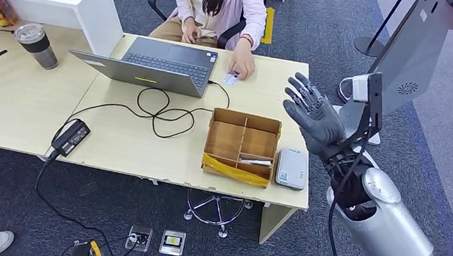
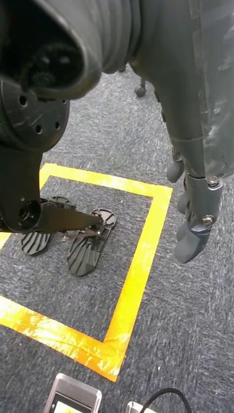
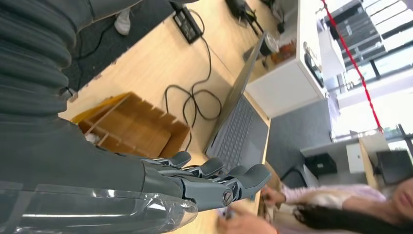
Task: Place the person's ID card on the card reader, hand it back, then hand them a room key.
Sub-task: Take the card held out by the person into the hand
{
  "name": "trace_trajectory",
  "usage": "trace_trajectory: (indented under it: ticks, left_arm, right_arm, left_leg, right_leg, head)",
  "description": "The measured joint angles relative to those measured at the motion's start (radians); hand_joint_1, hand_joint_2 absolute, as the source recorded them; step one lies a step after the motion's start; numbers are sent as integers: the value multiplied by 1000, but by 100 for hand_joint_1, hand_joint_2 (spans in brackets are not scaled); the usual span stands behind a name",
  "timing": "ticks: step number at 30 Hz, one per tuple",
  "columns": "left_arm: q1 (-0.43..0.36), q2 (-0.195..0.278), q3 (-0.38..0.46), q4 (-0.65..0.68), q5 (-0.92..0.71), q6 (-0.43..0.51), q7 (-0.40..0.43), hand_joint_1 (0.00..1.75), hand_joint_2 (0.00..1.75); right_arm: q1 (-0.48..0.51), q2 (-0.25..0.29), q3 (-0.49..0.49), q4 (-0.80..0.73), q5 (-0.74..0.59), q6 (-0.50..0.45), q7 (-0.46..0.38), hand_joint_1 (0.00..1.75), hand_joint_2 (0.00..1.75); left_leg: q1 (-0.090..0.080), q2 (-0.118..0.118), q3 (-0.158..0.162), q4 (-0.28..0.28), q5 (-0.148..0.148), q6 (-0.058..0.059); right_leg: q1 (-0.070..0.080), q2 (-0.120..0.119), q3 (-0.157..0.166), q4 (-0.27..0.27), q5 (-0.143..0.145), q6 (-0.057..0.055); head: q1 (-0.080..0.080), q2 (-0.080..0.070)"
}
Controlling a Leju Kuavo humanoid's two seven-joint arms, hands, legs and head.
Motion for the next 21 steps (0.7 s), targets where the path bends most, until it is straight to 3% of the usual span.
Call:
trace_trajectory:
  ticks: [5,12,15,21]
  left_arm:
    - [0,6,-14,0,2,-5,0,0,0]
    - [0,12,-32,0,9,-7,-2,0,0]
    - [1,14,-38,0,11,-2,-1,0,0]
    - [1,16,-53,0,11,-2,-1,0,0]
  right_arm:
    - [-30,40,42,47,-52,86,-8,0,175]
    - [-61,72,115,111,25,83,-31,0,175]
    - [-75,84,151,138,116,5,-35,0,175]
    - [-111,106,260,181,460,-284,50,0,175]
  left_leg:
    - [0,0,0,0,0,0]
    - [0,0,0,0,0,0]
    - [0,0,0,0,0,0]
    - [0,0,0,0,0,0]
  right_leg:
    - [0,0,0,0,0,0]
    - [0,0,0,0,0,0]
    - [0,0,0,0,0,0]
    - [0,0,0,0,0,0]
  head:
    - [0,0]
    - [0,0]
    - [0,0]
    - [0,0]
